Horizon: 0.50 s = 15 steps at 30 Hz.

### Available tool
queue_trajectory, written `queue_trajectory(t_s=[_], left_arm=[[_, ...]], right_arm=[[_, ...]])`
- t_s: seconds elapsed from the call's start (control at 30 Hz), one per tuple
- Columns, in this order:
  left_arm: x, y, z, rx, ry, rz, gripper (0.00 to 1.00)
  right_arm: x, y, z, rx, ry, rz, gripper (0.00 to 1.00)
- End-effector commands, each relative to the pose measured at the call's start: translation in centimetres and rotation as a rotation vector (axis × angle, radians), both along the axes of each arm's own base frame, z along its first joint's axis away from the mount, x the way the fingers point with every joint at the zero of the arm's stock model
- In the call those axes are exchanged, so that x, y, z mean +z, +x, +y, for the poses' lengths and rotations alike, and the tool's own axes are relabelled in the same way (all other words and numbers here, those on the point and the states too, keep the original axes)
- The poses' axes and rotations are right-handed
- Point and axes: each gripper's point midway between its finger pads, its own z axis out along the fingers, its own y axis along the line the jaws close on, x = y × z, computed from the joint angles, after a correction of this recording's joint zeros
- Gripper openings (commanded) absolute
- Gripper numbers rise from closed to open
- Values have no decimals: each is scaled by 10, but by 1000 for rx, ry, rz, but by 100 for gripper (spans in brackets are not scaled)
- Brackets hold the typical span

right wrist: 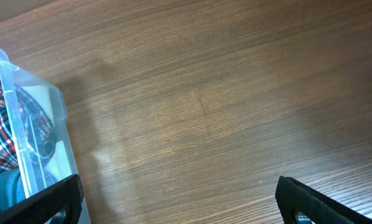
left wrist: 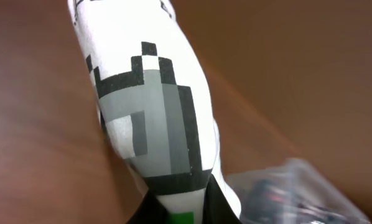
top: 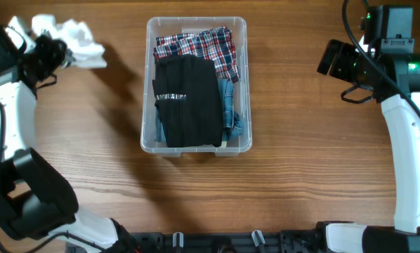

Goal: Pack container
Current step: 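Grasp the white T-shirt, lift and carry it over the container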

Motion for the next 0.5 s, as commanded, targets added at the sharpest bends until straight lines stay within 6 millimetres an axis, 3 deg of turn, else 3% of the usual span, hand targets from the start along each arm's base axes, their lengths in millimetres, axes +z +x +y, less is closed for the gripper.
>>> queue_trajectory(t_s=[0.0,0.07,0.2,0.47], left_arm=[[69,8,-65,-129,-104,-170,4],[87,10,-86,-165,-127,-215,4],[122,11,-149,-308,-177,-310,4],[137,-2,-265,-515,-222,-348,4]], right_arm=[[1,2,-2,-1,-16,-2,100],[1,2,-2,-1,-16,-2,100],[1,2,-3,-1,-17,-2,100],[1,2,-2,-1,-16,-2,100]])
